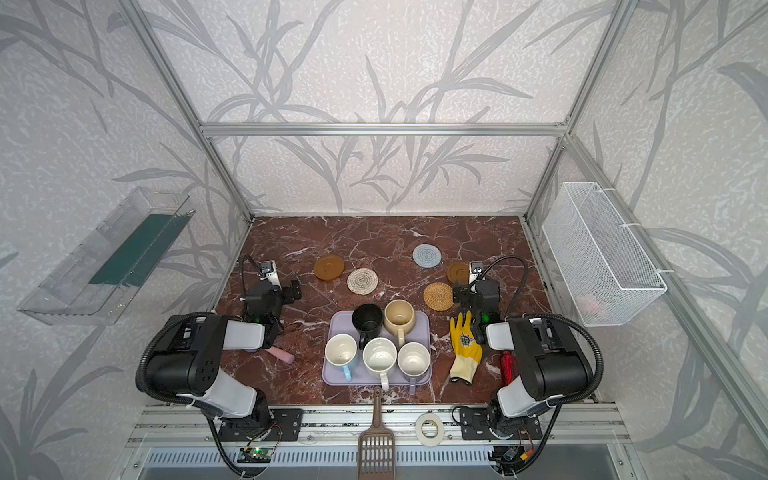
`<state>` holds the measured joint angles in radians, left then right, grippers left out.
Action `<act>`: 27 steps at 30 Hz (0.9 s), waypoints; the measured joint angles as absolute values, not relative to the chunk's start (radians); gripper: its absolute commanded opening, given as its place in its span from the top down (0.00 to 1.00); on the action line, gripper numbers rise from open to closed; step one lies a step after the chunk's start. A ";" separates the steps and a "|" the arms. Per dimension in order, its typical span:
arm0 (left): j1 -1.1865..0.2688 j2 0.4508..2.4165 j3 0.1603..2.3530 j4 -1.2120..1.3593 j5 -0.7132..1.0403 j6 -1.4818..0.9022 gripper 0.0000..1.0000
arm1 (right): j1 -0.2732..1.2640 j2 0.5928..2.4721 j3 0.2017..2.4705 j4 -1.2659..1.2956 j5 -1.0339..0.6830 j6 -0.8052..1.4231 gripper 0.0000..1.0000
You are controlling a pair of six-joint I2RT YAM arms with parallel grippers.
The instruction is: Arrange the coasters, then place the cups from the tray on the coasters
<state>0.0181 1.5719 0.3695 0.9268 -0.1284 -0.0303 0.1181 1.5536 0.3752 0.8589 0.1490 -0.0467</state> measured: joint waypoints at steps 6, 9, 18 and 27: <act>0.018 1.572 0.369 0.928 -0.119 -0.030 0.01 | 0.118 1.554 0.375 0.859 0.149 -0.047 0.01; 0.018 1.572 0.369 0.928 -0.117 -0.030 0.01 | 0.118 1.554 0.375 0.859 0.149 -0.047 0.01; 0.018 1.572 0.369 0.928 -0.110 -0.030 0.01 | 0.119 1.554 0.375 0.859 0.149 -0.047 0.01; 0.018 1.572 0.369 0.928 -0.110 -0.030 0.01 | 0.119 1.554 0.375 0.859 0.149 -0.047 0.01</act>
